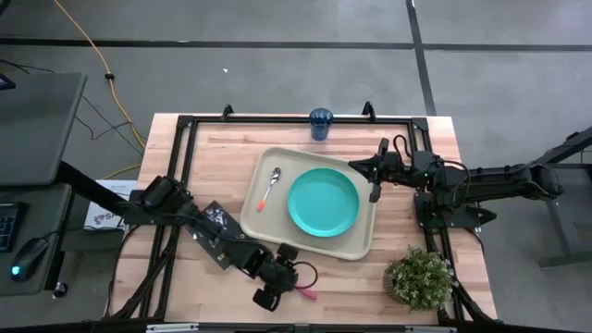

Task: Pick and place plate/cup/fork/spoon on tray
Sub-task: Put the pink fork on the left side of the green plate

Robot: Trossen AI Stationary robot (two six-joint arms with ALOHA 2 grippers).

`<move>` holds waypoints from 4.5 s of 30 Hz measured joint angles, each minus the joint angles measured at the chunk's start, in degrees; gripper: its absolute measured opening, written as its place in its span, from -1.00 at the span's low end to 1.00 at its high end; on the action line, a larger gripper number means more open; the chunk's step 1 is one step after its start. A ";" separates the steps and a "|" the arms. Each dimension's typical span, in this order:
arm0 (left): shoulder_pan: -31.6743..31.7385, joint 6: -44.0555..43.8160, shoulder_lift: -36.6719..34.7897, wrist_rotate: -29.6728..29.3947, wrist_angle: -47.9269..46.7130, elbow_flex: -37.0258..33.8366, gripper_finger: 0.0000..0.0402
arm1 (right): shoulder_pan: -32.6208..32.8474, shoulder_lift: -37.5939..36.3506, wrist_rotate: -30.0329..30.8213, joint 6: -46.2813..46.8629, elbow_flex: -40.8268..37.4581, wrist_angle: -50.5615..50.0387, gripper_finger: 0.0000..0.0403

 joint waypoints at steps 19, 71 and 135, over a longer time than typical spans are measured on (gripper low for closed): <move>0.13 -3.24 5.41 1.43 3.02 0.25 -0.15 | 0.02 0.02 0.90 0.00 0.00 -0.89 -1.00; 21.36 76.67 -7.84 -26.53 -51.03 10.60 -1.00 | 0.02 0.07 1.49 0.04 -0.02 -1.63 -1.00; 17.40 41.31 -16.77 -4.40 -6.98 -7.78 -1.00 | 0.02 0.04 1.51 0.20 -0.04 -3.76 -1.00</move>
